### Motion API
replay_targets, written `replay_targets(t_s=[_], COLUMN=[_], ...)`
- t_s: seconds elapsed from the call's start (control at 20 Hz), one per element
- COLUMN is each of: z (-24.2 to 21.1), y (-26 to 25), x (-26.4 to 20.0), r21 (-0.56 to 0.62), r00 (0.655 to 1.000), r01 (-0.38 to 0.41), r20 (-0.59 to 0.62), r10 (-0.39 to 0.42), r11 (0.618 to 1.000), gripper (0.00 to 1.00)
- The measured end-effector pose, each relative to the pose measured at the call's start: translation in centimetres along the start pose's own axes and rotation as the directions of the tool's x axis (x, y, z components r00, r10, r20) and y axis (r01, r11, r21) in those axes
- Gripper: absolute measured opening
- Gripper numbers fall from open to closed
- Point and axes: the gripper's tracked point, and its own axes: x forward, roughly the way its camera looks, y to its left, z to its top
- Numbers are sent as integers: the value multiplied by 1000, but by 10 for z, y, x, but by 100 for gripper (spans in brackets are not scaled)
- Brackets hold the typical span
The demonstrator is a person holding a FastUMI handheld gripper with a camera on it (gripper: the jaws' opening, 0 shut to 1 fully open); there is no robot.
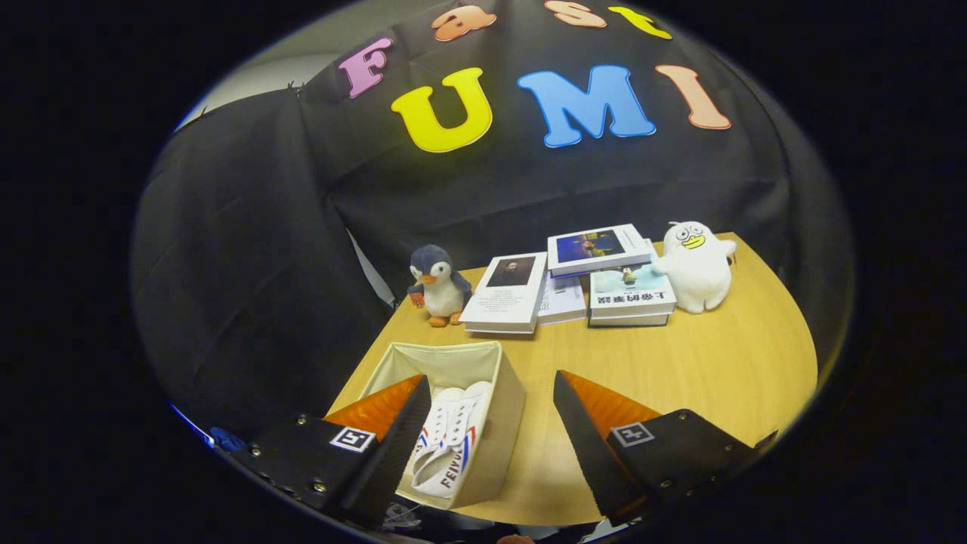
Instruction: Open the storage box then place both shoes into the box .Put the left shoe in first, then the right shoe, with the right side of both shoes facing outward in a uniform manner.
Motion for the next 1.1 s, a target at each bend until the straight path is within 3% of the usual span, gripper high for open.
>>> replay_targets(t_s=[0.25, 0.7, 1.1], z=[25, 71, 79], y=[-60, -148, -176], x=[-44, -111, -142], r21=[-89, -46, -50], r00=[993, 936, 909], r01=[78, 213, 257], r20=[91, 296, 351], r10=[-70, -190, -224], r11=[993, 976, 965], gripper=[98, 98, 97])
